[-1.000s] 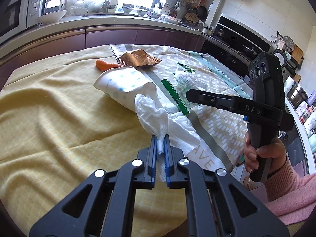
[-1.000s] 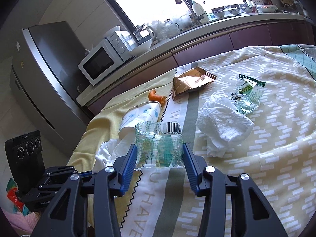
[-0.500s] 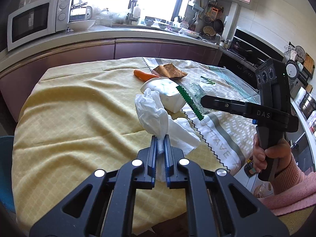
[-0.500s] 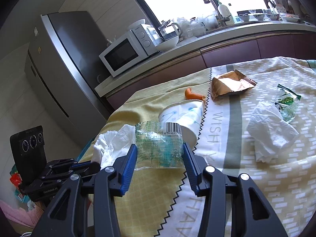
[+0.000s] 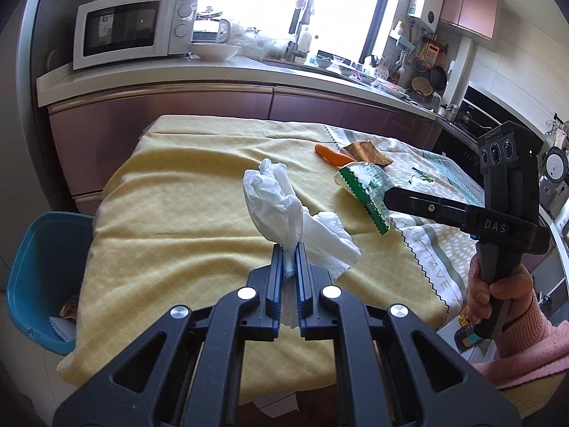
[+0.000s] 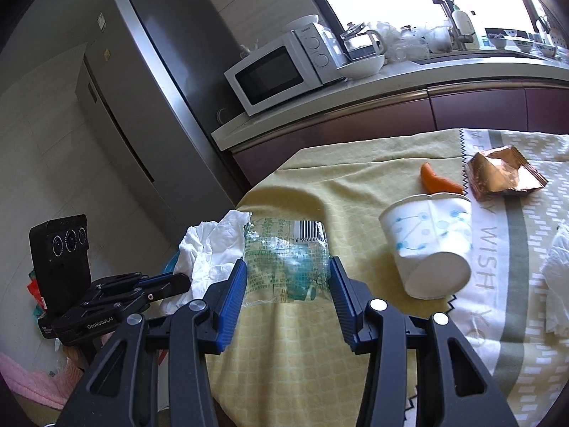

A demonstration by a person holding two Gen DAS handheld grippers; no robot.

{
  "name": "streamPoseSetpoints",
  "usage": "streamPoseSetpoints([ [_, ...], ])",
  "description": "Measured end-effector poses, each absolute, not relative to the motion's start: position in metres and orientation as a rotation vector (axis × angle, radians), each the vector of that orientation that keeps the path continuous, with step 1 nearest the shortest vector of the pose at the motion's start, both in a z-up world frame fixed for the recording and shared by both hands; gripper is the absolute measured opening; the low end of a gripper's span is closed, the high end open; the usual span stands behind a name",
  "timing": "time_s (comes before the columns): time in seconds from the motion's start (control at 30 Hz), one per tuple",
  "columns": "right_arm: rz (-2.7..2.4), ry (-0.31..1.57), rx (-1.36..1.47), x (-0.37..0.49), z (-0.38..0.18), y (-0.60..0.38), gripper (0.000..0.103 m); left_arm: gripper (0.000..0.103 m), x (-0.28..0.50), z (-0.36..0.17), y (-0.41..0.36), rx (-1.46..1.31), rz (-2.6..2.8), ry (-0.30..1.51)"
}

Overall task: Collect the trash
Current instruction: 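Carry tissue and plastic wrapper over the teal bin and lower them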

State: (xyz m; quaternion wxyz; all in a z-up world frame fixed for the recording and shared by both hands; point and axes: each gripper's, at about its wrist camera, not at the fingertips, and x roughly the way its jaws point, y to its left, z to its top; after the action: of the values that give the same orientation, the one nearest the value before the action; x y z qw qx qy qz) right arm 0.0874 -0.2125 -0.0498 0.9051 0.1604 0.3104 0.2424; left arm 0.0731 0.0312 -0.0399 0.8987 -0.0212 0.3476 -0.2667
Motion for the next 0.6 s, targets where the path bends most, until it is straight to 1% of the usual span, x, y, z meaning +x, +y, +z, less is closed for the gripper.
streamPoseSetpoints([
  [0.6,0.693,0.672,0.202,0.126,-0.03,-0.116,0.045,0.007,0.063,-0.03,0.138,-0.166,-0.304,0.678],
])
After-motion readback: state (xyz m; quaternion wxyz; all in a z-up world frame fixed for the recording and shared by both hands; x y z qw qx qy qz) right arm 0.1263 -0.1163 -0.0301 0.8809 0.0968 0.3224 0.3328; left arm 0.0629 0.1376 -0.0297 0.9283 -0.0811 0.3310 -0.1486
